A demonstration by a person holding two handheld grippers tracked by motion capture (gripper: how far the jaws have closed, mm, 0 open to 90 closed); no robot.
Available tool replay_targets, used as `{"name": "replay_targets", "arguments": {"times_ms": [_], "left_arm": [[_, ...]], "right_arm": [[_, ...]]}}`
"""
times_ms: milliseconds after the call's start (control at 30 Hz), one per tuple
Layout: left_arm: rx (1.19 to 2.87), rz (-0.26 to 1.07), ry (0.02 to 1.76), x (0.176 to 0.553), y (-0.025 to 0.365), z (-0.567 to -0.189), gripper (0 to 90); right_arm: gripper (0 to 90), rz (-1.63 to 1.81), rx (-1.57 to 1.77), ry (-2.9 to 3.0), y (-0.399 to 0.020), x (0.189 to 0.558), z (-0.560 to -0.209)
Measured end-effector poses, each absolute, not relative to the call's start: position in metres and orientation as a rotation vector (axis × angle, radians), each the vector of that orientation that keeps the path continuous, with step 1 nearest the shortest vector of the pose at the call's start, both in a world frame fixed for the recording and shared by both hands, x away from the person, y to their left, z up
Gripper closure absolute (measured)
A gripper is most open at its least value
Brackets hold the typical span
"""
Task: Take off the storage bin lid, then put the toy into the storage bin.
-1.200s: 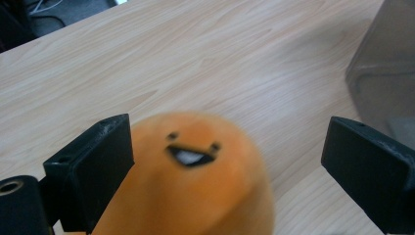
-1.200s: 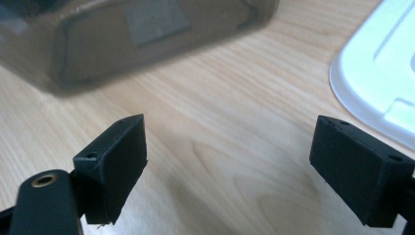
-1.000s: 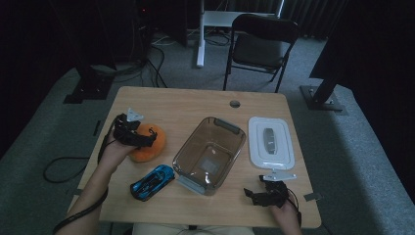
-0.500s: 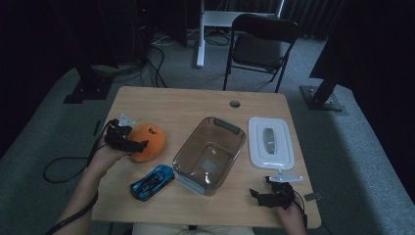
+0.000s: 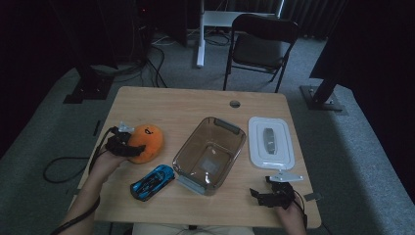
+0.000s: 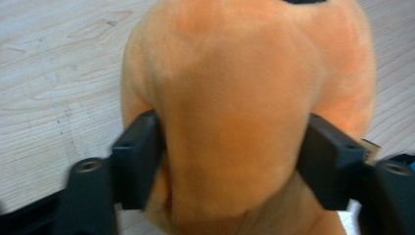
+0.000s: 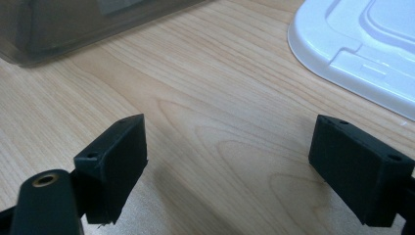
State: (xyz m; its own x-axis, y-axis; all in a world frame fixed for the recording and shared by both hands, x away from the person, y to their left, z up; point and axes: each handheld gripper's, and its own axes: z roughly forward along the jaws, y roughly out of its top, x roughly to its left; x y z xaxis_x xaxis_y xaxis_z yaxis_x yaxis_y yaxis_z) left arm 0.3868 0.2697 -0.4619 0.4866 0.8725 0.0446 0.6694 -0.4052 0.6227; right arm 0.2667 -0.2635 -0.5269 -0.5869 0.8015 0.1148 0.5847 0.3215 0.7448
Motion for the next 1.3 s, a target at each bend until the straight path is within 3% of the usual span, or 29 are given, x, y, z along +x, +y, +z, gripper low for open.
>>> {"name": "replay_targets", "arguments": {"times_ms": [267,633,1300], "left_arm": [[2.228,0.496,1.226,0.381,0.27,-0.454,63.7],[2.167,0.506,1.208,0.378,0.264,-0.428,67.4],[2.165,0.518,1.017,0.375,0.219,-0.359,67.4]], "right_arm": [[13.8,1.123,1.252,2.314,-0.263,0.267,-0.527],[13.8,1.128,1.26,2.312,-0.263,0.267,-0.527],[13.8,1.102,1.25,2.308,-0.262,0.267,-0.527]]}}
